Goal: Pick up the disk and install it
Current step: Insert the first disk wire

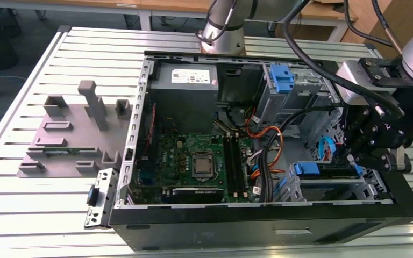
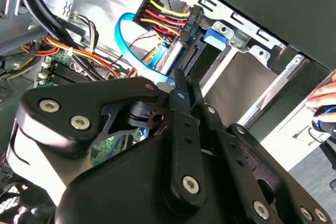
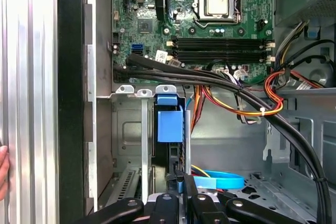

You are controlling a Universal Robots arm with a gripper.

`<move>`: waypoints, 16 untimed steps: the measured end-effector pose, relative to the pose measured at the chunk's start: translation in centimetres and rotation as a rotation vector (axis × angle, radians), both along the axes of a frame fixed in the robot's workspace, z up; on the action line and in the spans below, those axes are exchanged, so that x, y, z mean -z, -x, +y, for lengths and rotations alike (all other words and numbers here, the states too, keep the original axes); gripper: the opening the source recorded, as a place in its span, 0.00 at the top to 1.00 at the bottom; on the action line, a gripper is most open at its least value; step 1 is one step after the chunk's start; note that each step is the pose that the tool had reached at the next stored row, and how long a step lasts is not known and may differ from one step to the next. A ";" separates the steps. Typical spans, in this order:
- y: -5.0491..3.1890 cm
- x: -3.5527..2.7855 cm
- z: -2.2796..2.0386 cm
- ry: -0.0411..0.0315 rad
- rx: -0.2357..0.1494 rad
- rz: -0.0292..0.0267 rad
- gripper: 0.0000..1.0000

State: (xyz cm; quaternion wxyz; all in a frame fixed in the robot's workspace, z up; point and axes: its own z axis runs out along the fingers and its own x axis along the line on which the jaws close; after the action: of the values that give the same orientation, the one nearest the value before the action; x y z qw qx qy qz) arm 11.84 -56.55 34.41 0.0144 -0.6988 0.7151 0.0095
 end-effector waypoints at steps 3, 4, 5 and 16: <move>0.01 0.03 0.00 -0.0001 0.000 -0.0006 0.84; 0.01 0.03 -0.04 -0.0001 0.000 -0.0006 0.84; 0.01 0.05 -0.11 -0.0002 0.000 -0.0006 0.84; 0.00 0.45 -0.19 -0.0002 0.000 -0.0006 0.84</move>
State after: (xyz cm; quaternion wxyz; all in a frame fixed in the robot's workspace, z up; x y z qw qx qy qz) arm 11.84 -56.74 33.96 0.0147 -0.6988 0.7151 0.0094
